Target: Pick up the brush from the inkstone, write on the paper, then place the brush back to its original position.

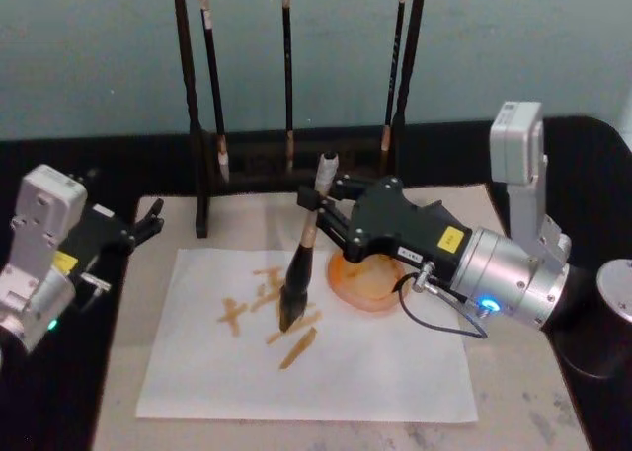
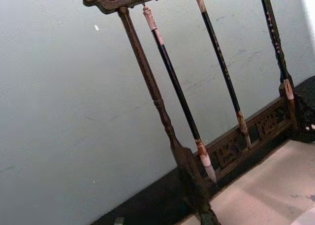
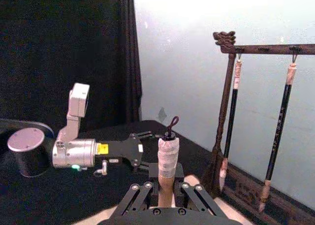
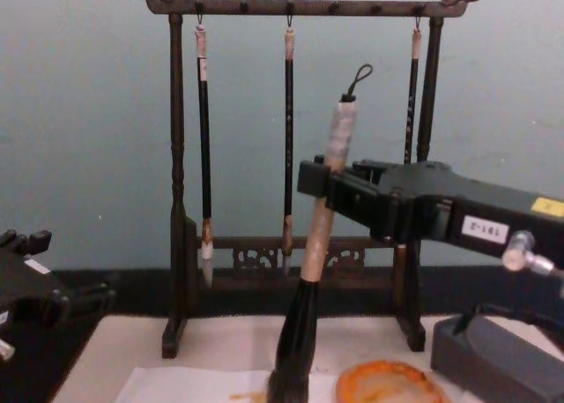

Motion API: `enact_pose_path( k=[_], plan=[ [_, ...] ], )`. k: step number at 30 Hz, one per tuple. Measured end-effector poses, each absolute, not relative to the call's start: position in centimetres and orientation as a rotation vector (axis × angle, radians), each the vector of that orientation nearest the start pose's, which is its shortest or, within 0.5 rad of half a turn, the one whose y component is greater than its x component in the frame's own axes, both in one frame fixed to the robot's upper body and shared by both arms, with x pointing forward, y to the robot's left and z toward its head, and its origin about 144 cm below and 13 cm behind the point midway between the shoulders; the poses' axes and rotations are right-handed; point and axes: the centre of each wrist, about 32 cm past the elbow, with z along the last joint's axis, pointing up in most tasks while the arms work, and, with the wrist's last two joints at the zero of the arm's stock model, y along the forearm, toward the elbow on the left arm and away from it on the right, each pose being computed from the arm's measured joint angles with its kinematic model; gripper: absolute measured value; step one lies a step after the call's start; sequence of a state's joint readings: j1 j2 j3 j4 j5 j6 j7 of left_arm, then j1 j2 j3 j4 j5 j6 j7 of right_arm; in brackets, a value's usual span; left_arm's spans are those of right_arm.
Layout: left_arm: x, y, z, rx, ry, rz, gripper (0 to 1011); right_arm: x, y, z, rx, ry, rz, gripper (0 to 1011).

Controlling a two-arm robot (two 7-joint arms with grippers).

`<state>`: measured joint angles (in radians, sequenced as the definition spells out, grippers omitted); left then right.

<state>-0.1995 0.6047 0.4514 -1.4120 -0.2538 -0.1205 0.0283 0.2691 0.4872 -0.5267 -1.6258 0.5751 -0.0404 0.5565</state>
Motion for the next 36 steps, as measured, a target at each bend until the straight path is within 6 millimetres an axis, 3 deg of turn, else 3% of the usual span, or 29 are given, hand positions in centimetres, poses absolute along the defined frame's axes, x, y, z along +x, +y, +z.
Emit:
enact_pose_path(
  k=[19, 36],
  plan=[
    [48.9, 31.0, 114.0, 0.304, -0.285, 1.248, 1009, 50.3, -22.0, 120.5, 0.063, -0.073, -0.616, 172],
    [48.9, 31.0, 114.0, 0.305, -0.285, 1.248, 1010, 51.3, -25.5, 121.9, 0.147, 0.057, -0.75, 173]
  ],
)
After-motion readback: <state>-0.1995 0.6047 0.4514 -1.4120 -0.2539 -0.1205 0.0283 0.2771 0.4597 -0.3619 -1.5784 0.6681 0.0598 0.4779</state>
